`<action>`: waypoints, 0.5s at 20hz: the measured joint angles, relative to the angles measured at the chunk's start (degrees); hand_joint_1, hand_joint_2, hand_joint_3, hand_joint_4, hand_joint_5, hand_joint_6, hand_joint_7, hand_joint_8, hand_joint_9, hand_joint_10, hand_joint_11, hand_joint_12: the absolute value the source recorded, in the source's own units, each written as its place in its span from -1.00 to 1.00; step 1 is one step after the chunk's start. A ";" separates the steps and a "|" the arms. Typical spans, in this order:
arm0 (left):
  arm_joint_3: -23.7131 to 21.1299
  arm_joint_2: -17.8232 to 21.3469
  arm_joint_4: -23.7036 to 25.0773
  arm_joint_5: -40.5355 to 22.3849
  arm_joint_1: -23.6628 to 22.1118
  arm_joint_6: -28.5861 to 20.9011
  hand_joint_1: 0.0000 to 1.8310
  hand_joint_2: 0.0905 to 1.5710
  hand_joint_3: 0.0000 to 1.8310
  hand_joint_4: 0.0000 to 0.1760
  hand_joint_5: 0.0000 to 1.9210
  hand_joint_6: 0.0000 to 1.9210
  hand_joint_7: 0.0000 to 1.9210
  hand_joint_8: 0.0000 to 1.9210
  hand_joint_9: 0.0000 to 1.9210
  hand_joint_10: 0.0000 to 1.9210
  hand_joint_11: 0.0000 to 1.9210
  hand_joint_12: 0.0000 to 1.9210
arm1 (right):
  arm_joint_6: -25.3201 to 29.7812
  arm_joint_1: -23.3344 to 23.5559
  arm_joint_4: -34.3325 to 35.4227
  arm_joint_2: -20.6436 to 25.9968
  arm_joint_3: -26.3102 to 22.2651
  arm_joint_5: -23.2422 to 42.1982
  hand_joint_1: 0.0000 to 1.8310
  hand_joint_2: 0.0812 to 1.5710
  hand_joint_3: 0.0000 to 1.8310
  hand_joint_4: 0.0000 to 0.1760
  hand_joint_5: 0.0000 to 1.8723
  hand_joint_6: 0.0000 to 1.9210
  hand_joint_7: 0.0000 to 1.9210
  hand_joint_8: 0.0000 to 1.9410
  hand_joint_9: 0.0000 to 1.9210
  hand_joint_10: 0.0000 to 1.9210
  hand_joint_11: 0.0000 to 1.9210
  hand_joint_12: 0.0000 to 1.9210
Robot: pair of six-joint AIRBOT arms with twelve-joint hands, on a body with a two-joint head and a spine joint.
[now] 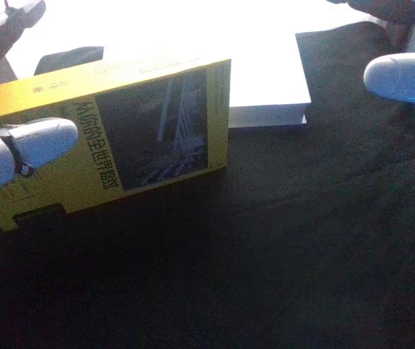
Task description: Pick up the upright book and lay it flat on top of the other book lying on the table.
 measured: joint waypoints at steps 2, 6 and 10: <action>0.48 -0.61 -1.84 1.53 0.11 0.04 -0.42 0.28 -1.00 0.31 -1.00 -1.00 -0.95 -0.98 -0.98 -0.99 -1.00 -1.00 | 0.17 0.00 -0.02 0.00 0.00 0.00 -0.86 0.73 -0.99 -0.95 -1.00 -1.00 -1.00 -1.00 -1.00 -1.00 -1.00 -1.00; -0.15 -0.61 0.02 0.37 0.15 0.00 -0.05 0.44 -0.99 -1.00 -0.22 -0.75 0.08 -0.57 -0.11 0.06 -0.41 0.85 | 0.52 0.00 0.00 0.00 0.00 0.00 -0.83 0.73 -1.00 -0.89 -1.00 -1.00 -1.00 -1.00 -1.00 -1.00 -1.00 -1.00; -3.43 1.14 6.78 -2.69 2.10 0.15 0.32 0.53 -1.00 -1.00 -0.30 0.30 -0.05 0.42 0.16 0.43 0.04 0.85 | 0.63 -0.13 0.22 0.00 0.02 -0.02 -0.77 0.71 -1.00 -1.00 -1.00 -1.00 -1.00 -1.00 -1.00 -1.00 -1.00 -1.00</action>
